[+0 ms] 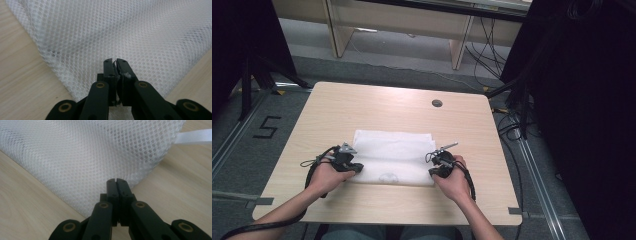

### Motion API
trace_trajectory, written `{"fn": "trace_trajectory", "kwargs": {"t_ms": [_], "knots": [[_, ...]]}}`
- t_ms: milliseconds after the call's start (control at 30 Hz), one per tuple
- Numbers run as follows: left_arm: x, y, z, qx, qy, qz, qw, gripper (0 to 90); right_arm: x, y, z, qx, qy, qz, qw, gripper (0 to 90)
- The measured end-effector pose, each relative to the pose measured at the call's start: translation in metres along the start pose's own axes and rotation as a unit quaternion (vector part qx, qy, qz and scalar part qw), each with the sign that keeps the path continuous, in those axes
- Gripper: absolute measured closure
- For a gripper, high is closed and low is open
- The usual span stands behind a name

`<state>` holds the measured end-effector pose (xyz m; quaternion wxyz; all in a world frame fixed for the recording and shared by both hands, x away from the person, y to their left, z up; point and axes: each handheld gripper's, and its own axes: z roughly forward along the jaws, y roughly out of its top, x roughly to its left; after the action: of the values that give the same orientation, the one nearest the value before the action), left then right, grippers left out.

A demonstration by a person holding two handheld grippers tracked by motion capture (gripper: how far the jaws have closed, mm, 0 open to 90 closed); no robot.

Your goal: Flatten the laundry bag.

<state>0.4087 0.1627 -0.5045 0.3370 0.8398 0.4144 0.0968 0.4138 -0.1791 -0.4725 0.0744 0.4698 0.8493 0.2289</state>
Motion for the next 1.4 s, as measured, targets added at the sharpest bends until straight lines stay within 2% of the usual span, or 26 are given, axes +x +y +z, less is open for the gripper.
{"fn": "trace_trajectory", "kwargs": {"t_ms": [33, 67, 100, 133, 233, 267, 300, 333, 400, 467, 533, 567, 600, 633, 667, 700, 733, 833, 933, 967, 1000, 1167, 1233, 1267, 1333, 1400], "knots": [[-0.006, 0.001, 0.003, -0.008, -0.001, -0.002, 1.0, 85.6, -0.004, -0.004, -0.002, -0.002, 0.0, 0.001, 1.0, 90.0], [-0.007, 0.002, 0.003, -0.001, -0.006, 0.008, 1.0, 85.5, -0.006, -0.005, -0.004, 0.0, -0.002, -0.002, 1.0, 90.0], [-0.01, 0.002, 0.004, -0.004, -0.008, 0.009, 0.9999, 85.5, -0.006, -0.006, -0.005, 0.002, -0.005, 0.002, 1.0, 90.0], [-0.013, 0.003, 0.005, -0.002, -0.01, 0.017, 0.9998, 85.3, -0.009, -0.008, -0.006, 0.0, -0.009, -0.009, 0.9999, 90.0], [-0.018, 0.004, 0.008, -0.005, -0.017, 0.02, 0.9996, 85.3, -0.012, -0.012, -0.01, 0.002, -0.011, -0.011, 0.9999, 90.0], [-0.021, 0.004, 0.009, -0.006, -0.019, 0.029, 0.9994, 85.2, -0.012, -0.017, -0.016, 0.017, -0.008, 0.013, 0.9997, 90.0], [-0.021, 0.004, 0.009, -0.006, -0.019, 0.029, 0.9994, 85.2, -0.012, -0.017, -0.016, 0.017, -0.008, 0.013, 0.9997, 90.0], [-0.025, 0.005, 0.01, -0.007, -0.024, 0.031, 0.9992, 85.2, -0.015, -0.02, -0.015, 0.008, -0.012, -0.003, 0.9999, 90.0], [-0.03, 0.005, 0.012, -0.011, -0.027, 0.032, 0.9991, 85.1, -0.017, -0.027, -0.019, 0.015, -0.011, 0.007, 0.9998, 90.0], [-0.033, 0.005, 0.011, -0.006, -0.029, 0.047, 0.9985, 84.8, -0.019, -0.033, -0.022, 0.017, -0.008, 0.015, 0.9997, 90.0], [-0.034, 0.005, 0.012, -0.008, -0.028, 0.043, 0.9987, 83.3, -0.019, -0.033, -0.024, 0.014, -0.008, 0.019, 0.9997, 86.8], [-0.033, 0.005, 0.011, -0.007, -0.03, 0.054, 0.9981, 83.3, -0.019, -0.033, -0.024, 0.014, -0.008, 0.019, 0.9997, 86.8], [-0.034, 0.005, 0.011, -0.013, -0.03, 0.04, 0.9987, 83.0, -0.018, -0.031, -0.029, -0.004, -0.009, 0.025, 0.9997, 82.5], [-0.032, 0.006, 0.008, -0.015, -0.032, 0.045, 0.9984, 83.1, -0.019, -0.029, -0.032, -0.015, -0.012, 0.016, 0.9997, 81.4], [-0.033, 0.006, 0.008, -0.024, -0.025, 0.036, 0.9987, 83.2, -0.018, -0.025, -0.037, -0.025, -0.013, 0.023, 0.9994, 79.9], [-0.033, 0.006, 0.008, -0.024, -0.025, 0.036, 0.9987, 83.2, -0.018, -0.025, -0.037, -0.025, -0.013, 0.023, 0.9994, 79.9], [-0.035, 0.007, 0.005, -0.033, -0.029, 0.045, 0.998, 83.0, -0.018, -0.018, -0.043, -0.054, -0.017, 0.024, 0.9981, 75.8], [-0.04, 0.008, 0.005, -0.04, -0.032, 0.047, 0.9976, 81.1, -0.02, -0.009, -0.046, -0.068, -0.02, 0.02, 0.9973, 72.9], [-0.051, 0.008, 0.005, -0.043, -0.052, 0.068, 0.9954, 78.9, -0.02, 0.005, -0.04, -0.087, -0.023, 0.01, 0.9959, 67.1], [-0.056, 0.008, 0.006, -0.045, -0.061, 0.075, 0.9943, 76.9, -0.02, 0.014, -0.033, -0.082, -0.014, 0.003, 0.9965, 65.3], [-0.056, 0.008, 0.006, -0.045, -0.061, 0.075, 0.9943, 76.2, -0.02, 0.014, -0.033, -0.082, -0.014, 0.003, 0.9965, 65.3], [-0.067, 0.005, 0.01, -0.051, -0.077, 0.107, 0.99, 73.6, -0.014, 0.038, -0.01, -0.084, -0.006, -0.005, 0.9965, 62.4], [-0.069, 0.005, 0.011, -0.052, -0.083, 0.105, 0.9897, 72.3, -0.01, 0.047, -0.002, -0.075, 0.0, -0.005, 0.9972, 60.1], [-0.069, 0.005, 0.012, -0.056, -0.087, 0.11, 0.9885, 71.4, -0.008, 0.055, 0.008, -0.077, 0.003, -0.017, 0.9969, 58.9], [-0.069, 0.004, 0.012, -0.051, -0.084, 0.11, 0.989, 71.3, -0.006, 0.057, 0.01, -0.075, 0.002, -0.012, 0.9971, 58.1], [-0.07, 0.004, 0.013, -0.056, -0.091, 0.106, 0.9887, 71.1, -0.003, 0.065, 0.023, -0.073, -0.005, -0.021, 0.9971, 54.2]]}}
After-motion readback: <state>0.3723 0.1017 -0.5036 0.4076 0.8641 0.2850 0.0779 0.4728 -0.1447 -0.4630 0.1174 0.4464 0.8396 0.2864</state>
